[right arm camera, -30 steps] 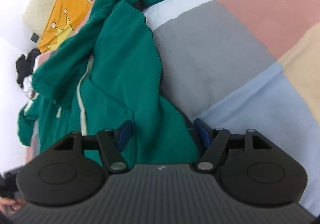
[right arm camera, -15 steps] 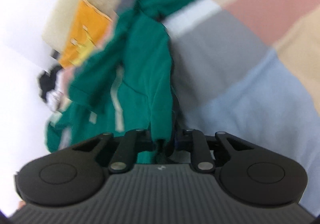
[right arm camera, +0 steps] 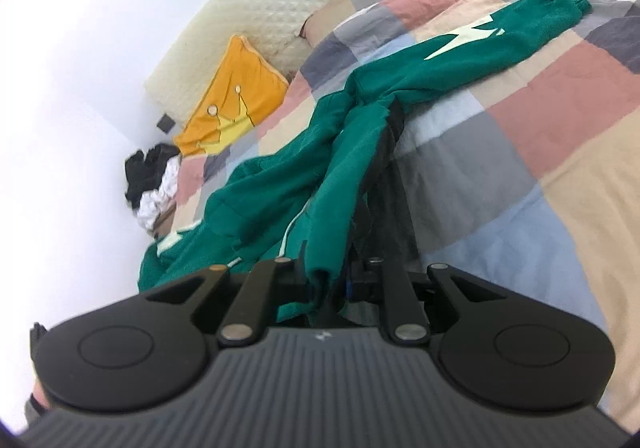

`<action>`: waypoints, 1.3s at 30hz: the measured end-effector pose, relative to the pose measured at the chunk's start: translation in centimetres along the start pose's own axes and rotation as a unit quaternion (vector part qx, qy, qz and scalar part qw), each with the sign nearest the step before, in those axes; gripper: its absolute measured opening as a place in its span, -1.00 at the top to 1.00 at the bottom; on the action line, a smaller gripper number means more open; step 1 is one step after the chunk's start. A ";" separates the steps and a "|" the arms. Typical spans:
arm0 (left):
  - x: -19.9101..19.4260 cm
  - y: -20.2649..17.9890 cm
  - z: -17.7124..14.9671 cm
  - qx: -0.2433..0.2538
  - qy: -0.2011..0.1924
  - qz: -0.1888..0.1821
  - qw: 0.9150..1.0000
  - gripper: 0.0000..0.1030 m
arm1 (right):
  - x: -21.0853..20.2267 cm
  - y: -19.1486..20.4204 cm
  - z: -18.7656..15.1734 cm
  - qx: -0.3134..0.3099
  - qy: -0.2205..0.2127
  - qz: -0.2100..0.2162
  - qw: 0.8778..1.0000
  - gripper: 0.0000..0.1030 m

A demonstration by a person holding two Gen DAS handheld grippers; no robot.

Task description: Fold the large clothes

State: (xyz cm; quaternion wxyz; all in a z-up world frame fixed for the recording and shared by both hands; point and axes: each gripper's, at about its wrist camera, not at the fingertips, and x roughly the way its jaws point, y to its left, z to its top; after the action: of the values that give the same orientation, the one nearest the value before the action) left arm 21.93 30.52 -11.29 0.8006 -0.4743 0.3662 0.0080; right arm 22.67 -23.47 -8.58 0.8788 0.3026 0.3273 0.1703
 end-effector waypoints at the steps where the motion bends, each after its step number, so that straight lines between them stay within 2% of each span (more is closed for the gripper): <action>1: -0.4 0.3 -0.3 0.003 0.007 0.007 1.000 0.89 | -0.5 0.1 -0.3 0.000 0.007 -0.004 1.000 0.67; 4: 0.1 1.9 -1.2 0.019 0.036 0.050 0.998 0.88 | -0.2 -0.2 -2.1 -0.008 0.053 -0.038 0.998 0.66; 7: 1.4 3.2 -2.0 0.026 0.067 0.097 0.993 0.87 | 1.7 -1.4 -4.0 -0.010 0.105 -0.081 0.991 0.65; 9: 2.3 3.3 -2.1 0.034 0.080 0.117 0.989 0.86 | 3.1 -2.2 -4.8 -0.015 0.125 -0.106 0.986 0.64; 11: 2.8 2.4 -2.1 0.060 0.084 0.137 0.985 0.83 | 4.0 -2.4 -5.1 -0.003 0.136 -0.117 0.984 0.62; 14: 3.3 1.3 -2.5 0.087 0.090 0.170 0.977 0.78 | 3.8 -1.5 -5.4 -0.018 0.135 -0.130 0.982 0.52; 15: 3.3 0.9 -2.6 0.099 0.091 0.176 0.975 0.74 | 3.7 -1.5 -5.4 -0.014 0.134 -0.129 0.982 0.50; 16: 3.3 0.7 -2.6 0.109 0.092 0.182 0.973 0.53 | 3.5 -1.5 -5.4 -0.008 0.134 -0.128 0.983 0.42; 17: 3.1 0.4 -2.6 0.119 0.091 0.186 0.971 0.16 | 3.4 -1.4 -5.4 -0.006 0.131 -0.130 0.983 0.33; 18: 3.2 0.3 -2.7 0.125 0.090 0.185 0.971 -0.01 | 3.3 -1.1 -5.6 -0.011 0.127 -0.136 0.982 0.27; 19: 2.9 0.1 -2.7 0.132 0.087 0.182 0.970 -0.16 | 3.2 -0.8 -5.6 -0.017 0.123 -0.139 0.982 0.11; 20: 2.6 -0.3 -2.8 0.145 0.081 0.186 0.968 -0.17 | 3.0 -1.0 -5.7 -0.022 0.120 -0.138 0.983 -0.08; 22: 2.2 -0.9 -2.6 0.159 0.067 0.189 0.967 -0.17 | 2.7 -0.5 -5.6 -0.026 0.107 -0.133 0.985 -0.22; 27: 2.2 -3.6 -2.0 0.182 0.029 0.185 0.965 -0.17 | 2.9 2.1 -4.4 -0.057 0.064 -0.117 0.989 -0.23; 30: 3.3 -6.1 -2.2 0.204 0.015 0.175 0.963 -0.17 | 3.2 4.0 -3.5 -0.075 0.033 -0.090 0.993 -0.22; 35: 6.0 -10.7 -4.1 0.257 -0.005 0.159 0.953 -0.17 | 4.8 6.4 -2.2 -0.121 -0.014 -0.078 0.990 -0.22; 39: 8.8 -13.7 -5.8 0.309 -0.026 0.157 0.938 -0.17 | 6.3 6.4 -1.8 -0.117 -0.019 -0.063 0.991 -0.22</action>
State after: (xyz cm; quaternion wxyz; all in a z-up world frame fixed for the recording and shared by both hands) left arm 29.89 15.61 -7.82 0.9056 -0.1394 0.3992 0.0323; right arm 25.41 -14.70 -8.54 0.9230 0.1801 0.3070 0.1461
